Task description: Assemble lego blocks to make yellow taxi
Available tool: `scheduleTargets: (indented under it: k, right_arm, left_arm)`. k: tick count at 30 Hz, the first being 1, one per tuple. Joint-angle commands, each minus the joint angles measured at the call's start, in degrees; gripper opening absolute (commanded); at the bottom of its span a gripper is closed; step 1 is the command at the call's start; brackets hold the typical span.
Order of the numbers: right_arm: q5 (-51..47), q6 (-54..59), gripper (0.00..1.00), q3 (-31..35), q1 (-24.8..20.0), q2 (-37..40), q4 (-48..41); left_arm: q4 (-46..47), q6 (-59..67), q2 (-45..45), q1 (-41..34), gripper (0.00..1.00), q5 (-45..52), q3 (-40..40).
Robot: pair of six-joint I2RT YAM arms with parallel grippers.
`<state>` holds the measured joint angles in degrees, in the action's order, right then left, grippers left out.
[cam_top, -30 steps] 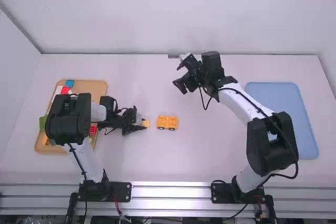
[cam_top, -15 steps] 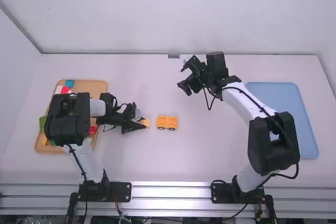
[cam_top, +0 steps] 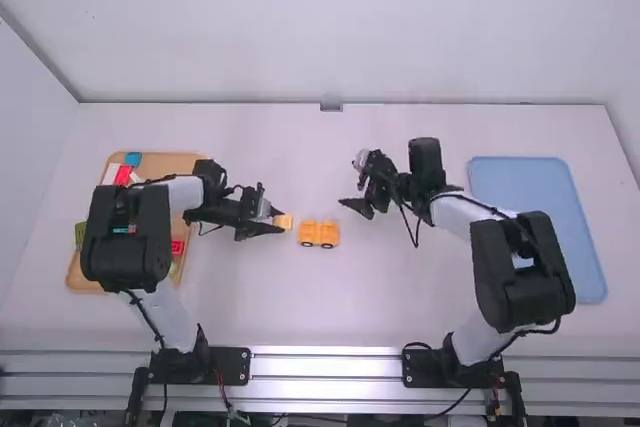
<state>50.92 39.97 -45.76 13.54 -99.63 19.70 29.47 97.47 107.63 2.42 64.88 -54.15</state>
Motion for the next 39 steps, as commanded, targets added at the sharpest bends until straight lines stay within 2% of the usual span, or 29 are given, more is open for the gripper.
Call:
scheduleTargets:
  k: [1,6,12,15,18,22,27,32,34,39]
  right_arm:
    - [3.5,-3.3,0.99,3.0,1.5,-0.5,2.6]
    - [6.5,2.3,0.99,6.7,5.1,-0.5,2.6]
    - [2.9,10.1,0.99,9.4,8.1,-0.5,3.5]
    - [3.0,7.8,0.98,10.3,8.3,-2.2,8.4]
    - [2.7,2.5,0.99,10.2,8.3,-8.9,17.7]
    - [5.3,-1.4,0.99,9.2,7.9,-15.6,23.7]
    - [8.0,-0.7,0.99,8.5,7.5,-17.4,24.9]
    - [2.4,-0.8,0.98,8.4,8.8,-17.4,24.1]
    - [-2.6,-0.8,0.99,8.3,10.2,-17.8,23.4]
    - [-2.3,-3.1,0.98,5.7,10.9,-20.7,23.5]
  left_arm:
    - [-2.2,-1.2,-0.7,-2.7,0.06,3.0,-0.5]
    - [-12.1,-16.6,-0.7,-5.0,0.03,-0.8,-0.5]
    - [-13.1,-19.2,-0.7,-8.5,0.03,-3.8,-0.5]
    - [-13.0,-20.2,-0.7,-9.8,0.02,-5.0,-0.5]
    - [-12.3,-20.1,-0.7,-10.5,0.02,-5.0,-0.5]
    - [-11.4,-20.1,-0.7,-10.2,0.02,-5.9,-0.5]
    - [-10.6,-19.8,-0.7,-10.5,0.02,-6.0,-0.2]
    - [-11.7,-19.7,-0.7,-10.2,0.02,-5.8,0.8]
    - [-12.6,-20.1,-0.7,-10.5,0.02,-6.0,1.5]
    - [-12.6,-20.1,-0.7,-10.1,0.02,-6.9,1.5]
